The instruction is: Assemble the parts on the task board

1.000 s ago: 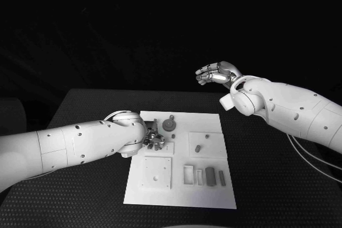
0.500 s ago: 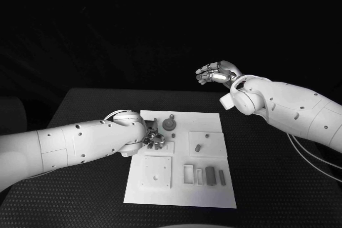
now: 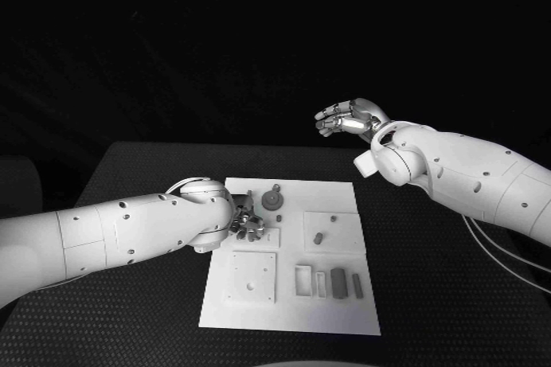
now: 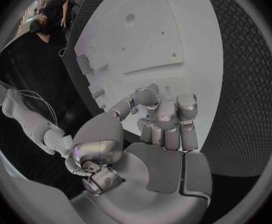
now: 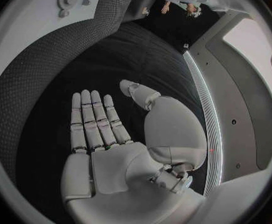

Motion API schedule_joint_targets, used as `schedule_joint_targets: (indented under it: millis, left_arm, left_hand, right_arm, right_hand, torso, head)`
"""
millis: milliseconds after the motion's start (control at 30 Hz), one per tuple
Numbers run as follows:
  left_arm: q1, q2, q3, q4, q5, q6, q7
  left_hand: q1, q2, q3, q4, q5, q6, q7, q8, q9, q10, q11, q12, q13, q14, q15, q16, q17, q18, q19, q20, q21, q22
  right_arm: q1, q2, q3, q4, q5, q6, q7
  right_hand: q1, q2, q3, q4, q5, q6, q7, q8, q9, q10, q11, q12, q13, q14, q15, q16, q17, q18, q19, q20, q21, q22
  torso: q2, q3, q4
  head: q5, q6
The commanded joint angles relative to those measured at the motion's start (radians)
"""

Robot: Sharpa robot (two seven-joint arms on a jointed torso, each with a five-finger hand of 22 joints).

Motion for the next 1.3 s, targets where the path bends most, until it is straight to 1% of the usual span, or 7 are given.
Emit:
schedule_joint_targets:
  millis: [33, 400, 567, 800, 967, 1100, 1300]
  left_arm:
    - [-0.008, -0.002, -0.006, 0.000, 0.006, 0.031, -0.003]
    - [-0.008, -0.004, -0.006, 0.000, 0.017, 0.049, -0.001]
    - [-0.008, -0.009, -0.006, 0.000, 0.024, 0.050, -0.002]
    - [-0.008, -0.011, -0.006, 0.000, 0.025, 0.056, -0.003]
    - [-0.008, -0.016, -0.006, -0.003, 0.052, 0.059, -0.009]
    - [-0.008, -0.018, -0.006, -0.012, 0.080, 0.056, -0.014]
    - [-0.008, -0.018, -0.006, -0.018, 0.080, 0.056, -0.013]
  left_hand:
    - [0.009, 0.010, 0.018, 0.007, 0.007, 0.165, -0.081, 0.006, 0.000, -0.003, -0.012, 0.005, -0.001, 0.004, -0.043, 0.008, -0.002, 0.023, -0.006, -0.095, 0.005, 0.011]
    - [0.012, 0.009, 0.021, 0.003, 0.012, 0.166, -0.081, 0.008, 0.001, -0.003, -0.012, 0.009, -0.003, 0.004, -0.044, 0.011, -0.003, 0.023, -0.007, -0.094, 0.005, 0.010]
    - [0.012, 0.009, 0.021, 0.002, 0.013, 0.166, -0.082, 0.009, 0.001, -0.004, -0.013, 0.010, -0.003, 0.003, -0.044, 0.012, -0.003, 0.023, -0.007, -0.094, 0.006, 0.010]
    - [0.013, 0.009, 0.022, 0.001, 0.014, 0.166, -0.082, 0.009, 0.001, -0.004, -0.013, 0.012, -0.004, 0.003, -0.044, 0.013, -0.004, 0.023, -0.007, -0.094, 0.006, 0.010]
    - [0.014, 0.010, 0.022, 0.001, 0.014, 0.166, -0.082, 0.010, 0.001, -0.004, -0.013, 0.013, -0.004, 0.003, -0.044, 0.014, -0.004, 0.023, -0.007, -0.094, 0.006, 0.010]
    - [0.013, 0.012, 0.022, 0.001, 0.017, 0.167, -0.082, 0.011, 0.002, -0.004, -0.013, 0.015, -0.004, 0.003, -0.044, 0.015, -0.004, 0.023, -0.007, -0.094, 0.006, 0.010]
    - [0.012, 0.013, 0.022, 0.000, 0.025, 0.167, -0.083, 0.013, 0.002, -0.005, -0.014, 0.019, -0.005, 0.002, -0.045, 0.018, -0.005, 0.023, -0.007, -0.094, 0.007, 0.009]
  right_arm:
    - [-0.002, 0.002, 0.000, -0.002, 0.000, 0.016, 0.009]
    - [-0.004, 0.002, 0.000, -0.002, 0.000, 0.016, 0.009]
    - [-0.004, 0.002, 0.000, -0.002, 0.000, 0.016, 0.009]
    - [-0.005, 0.001, 0.000, -0.003, 0.000, 0.016, 0.009]
    - [-0.005, 0.000, 0.000, -0.003, 0.000, 0.016, 0.009]
    - [-0.005, 0.000, 0.000, -0.003, 0.000, 0.016, 0.009]
    - [-0.005, 0.001, 0.000, -0.005, 0.000, 0.017, 0.009]
  right_hand:
    - [0.002, 0.011, -0.001, -0.004, 0.004, -0.008, 0.037, 0.005, -0.001, 0.007, 0.002, -0.007, 0.000, -0.002, 0.008, -0.006, -0.001, -0.012, -0.008, 0.001, -0.004, 0.002]
    - [0.001, 0.012, -0.001, -0.005, 0.004, -0.008, 0.037, 0.005, -0.002, 0.008, 0.002, -0.008, 0.000, -0.003, 0.008, -0.006, -0.002, -0.012, -0.008, 0.001, -0.005, 0.003]
    - [0.001, 0.012, -0.001, -0.005, 0.004, -0.008, 0.037, 0.005, -0.002, 0.008, 0.002, -0.008, 0.000, -0.003, 0.008, -0.006, -0.002, -0.012, -0.008, 0.001, -0.005, 0.003]
    - [0.001, 0.012, -0.001, -0.005, 0.004, -0.008, 0.037, 0.005, -0.002, 0.008, 0.002, -0.009, 0.000, -0.003, 0.008, -0.006, -0.003, -0.012, -0.008, 0.001, -0.005, 0.003]
    - [0.001, 0.012, -0.002, -0.006, 0.005, -0.008, 0.037, 0.005, -0.003, 0.008, 0.002, -0.009, 0.000, -0.003, 0.008, -0.006, -0.003, -0.012, -0.008, 0.001, -0.006, 0.004]
    - [0.001, 0.012, -0.002, -0.006, 0.005, -0.008, 0.037, 0.005, -0.003, 0.008, 0.002, -0.010, 0.000, -0.003, 0.008, -0.006, -0.003, -0.012, -0.008, 0.001, -0.006, 0.004]
    - [0.001, 0.012, -0.002, -0.006, 0.005, -0.008, 0.037, 0.005, -0.003, 0.009, 0.002, -0.010, 0.000, -0.003, 0.008, -0.006, -0.003, -0.012, -0.008, 0.001, -0.006, 0.004]
  torso:
    - [0.000, -0.0003, 0.0005]
    - [0.000, 0.0000, -0.0004]
    - [0.000, 0.0009, -0.0007]
    - [-0.001, 0.0007, -0.0012]
    - [0.000, 0.0012, -0.0009]
    - [-0.001, 0.0011, -0.0004]
    - [0.000, 0.0005, -0.0005]
  head:
    - [0.000, -0.001]
    - [0.002, -0.004]
    - [0.002, -0.005]
    - [0.002, -0.006]
    - [0.002, -0.007]
    - [0.001, -0.007]
    - [0.001, -0.007]
